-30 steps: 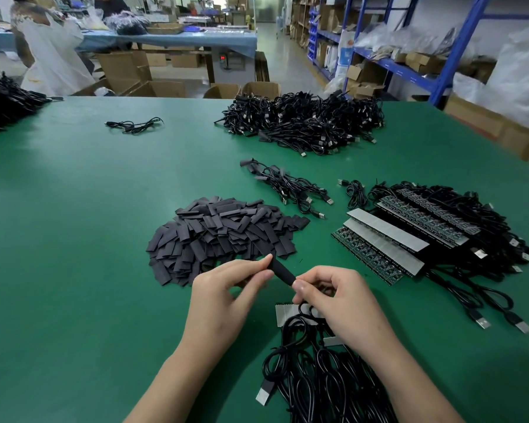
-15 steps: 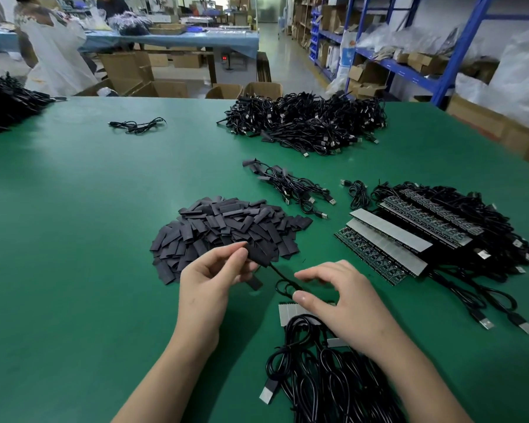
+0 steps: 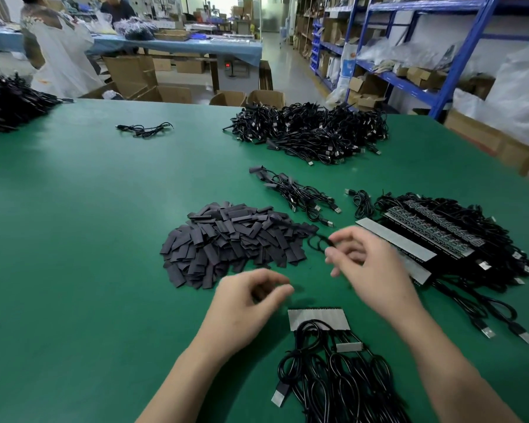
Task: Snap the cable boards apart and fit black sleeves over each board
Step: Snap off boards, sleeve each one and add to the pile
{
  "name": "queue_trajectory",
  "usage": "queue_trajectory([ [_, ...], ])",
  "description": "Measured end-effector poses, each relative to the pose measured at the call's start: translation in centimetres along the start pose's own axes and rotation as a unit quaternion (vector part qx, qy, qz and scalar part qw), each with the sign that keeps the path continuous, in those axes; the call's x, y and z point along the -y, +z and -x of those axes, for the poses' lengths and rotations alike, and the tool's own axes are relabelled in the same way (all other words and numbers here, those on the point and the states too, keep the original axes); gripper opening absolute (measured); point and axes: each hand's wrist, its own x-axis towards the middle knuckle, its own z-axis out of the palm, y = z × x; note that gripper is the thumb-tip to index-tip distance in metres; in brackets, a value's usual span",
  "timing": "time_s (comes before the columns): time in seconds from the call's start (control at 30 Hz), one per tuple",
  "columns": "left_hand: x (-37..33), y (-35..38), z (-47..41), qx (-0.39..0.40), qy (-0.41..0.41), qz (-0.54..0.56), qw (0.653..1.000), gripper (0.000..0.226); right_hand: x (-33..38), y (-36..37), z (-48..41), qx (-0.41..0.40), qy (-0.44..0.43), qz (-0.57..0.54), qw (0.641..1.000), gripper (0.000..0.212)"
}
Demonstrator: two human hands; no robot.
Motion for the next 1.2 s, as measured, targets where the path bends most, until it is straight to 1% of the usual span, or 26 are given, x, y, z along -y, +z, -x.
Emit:
queue_trajectory([
  [0.03, -0.2, 0.0, 0.2, 0.035, 0.027, -0.052, 0.998, 0.022, 0.7, -0.2, -1.4, -0.012, -0.013, 0.014, 1.0, 0.016],
  [0.1, -0.4, 0.1, 0.4, 0.087, 0.059, -0.117, 0.988, 0.04, 2.2, -0.4, -5.0, -0.039, -0.039, 0.04, 0.998, 0.014],
  [0.17, -0.3, 0.2, 0.6, 0.113, 0.08, -0.144, 0.98, 0.051, 3.8, -0.5, -9.2, -0.062, -0.058, 0.059, 0.995, 0.012],
  [0.2, -0.2, 0.3, 0.6, 0.124, 0.088, -0.147, 0.977, 0.054, 4.8, -0.4, -11.0, -0.07, -0.063, 0.058, 0.994, 0.016],
  [0.3, 0.1, 0.4, 0.7, 0.155, 0.107, -0.135, 0.973, 0.053, 6.8, -0.3, -14.3, -0.062, -0.059, 0.049, 0.995, 0.037],
  [0.33, 0.1, 0.4, 0.7, 0.162, 0.11, -0.129, 0.972, 0.052, 6.9, -0.1, -14.3, -0.053, -0.06, 0.056, 0.995, 0.04],
  [0.37, 0.1, 0.4, 0.7, 0.165, 0.111, -0.123, 0.972, 0.05, 6.9, 0.0, -13.8, -0.043, -0.069, 0.066, 0.994, 0.04],
  [0.43, -0.1, 0.5, 0.6, 0.167, 0.108, -0.104, 0.975, 0.041, 5.9, 0.3, -11.4, -0.008, -0.091, 0.089, 0.992, 0.03],
  [0.5, -0.4, 0.7, 0.6, 0.171, 0.103, -0.064, 0.978, 0.028, 4.0, 0.4, -8.1, 0.036, -0.091, 0.099, 0.99, 0.014],
  [0.53, -0.5, 0.8, 0.7, 0.173, 0.098, -0.035, 0.979, 0.021, 2.7, 0.3, -6.5, 0.054, -0.079, 0.095, 0.991, 0.01],
  [0.6, -0.8, 0.9, 0.8, 0.182, 0.069, 0.033, 0.98, 0.012, 0.2, -0.3, -3.6, 0.083, -0.034, 0.054, 0.994, 0.009],
  [0.7, -1.0, 0.4, 0.6, 0.175, 0.001, 0.144, 0.974, 0.018, -2.9, -2.1, -0.2, 0.099, 0.05, -0.059, 0.992, 0.017],
  [0.73, -1.0, 0.3, 0.5, 0.162, -0.019, 0.189, 0.968, 0.016, -3.5, -2.8, 0.7, 0.114, 0.063, -0.096, 0.987, 0.025],
  [0.8, -1.2, 0.0, 0.3, 0.119, -0.05, 0.283, 0.951, 0.011, -4.1, -3.6, 2.0, 0.178, 0.077, -0.173, 0.966, 0.038],
  [0.87, -1.3, 0.1, 0.1, 0.058, -0.075, 0.359, 0.929, 0.008, -3.9, -3.6, 2.7, 0.259, 0.085, -0.215, 0.938, 0.04],
  [0.93, -1.3, 0.3, 0.0, 0.006, -0.099, 0.397, 0.912, 0.006, -3.3, -2.5, 3.0, 0.304, 0.075, -0.228, 0.922, 0.043],
  [1.0, -1.1, 0.5, 0.1, -0.013, -0.11, 0.379, 0.919, 0.006, -2.4, -0.8, 3.1, 0.284, 0.056, -0.259, 0.922, 0.041],
  [1.1, -0.9, 0.9, 0.1, -0.009, -0.099, 0.348, 0.932, 0.006, -0.6, 1.6, 3.0, 0.176, 0.043, -0.321, 0.93, 0.023],
  [1.2, -0.9, 0.6, 0.1, -0.006, -0.078, 0.327, 0.942, 0.006, 0.5, 2.6, 2.6, 0.092, 0.027, -0.324, 0.941, 0.018],
])
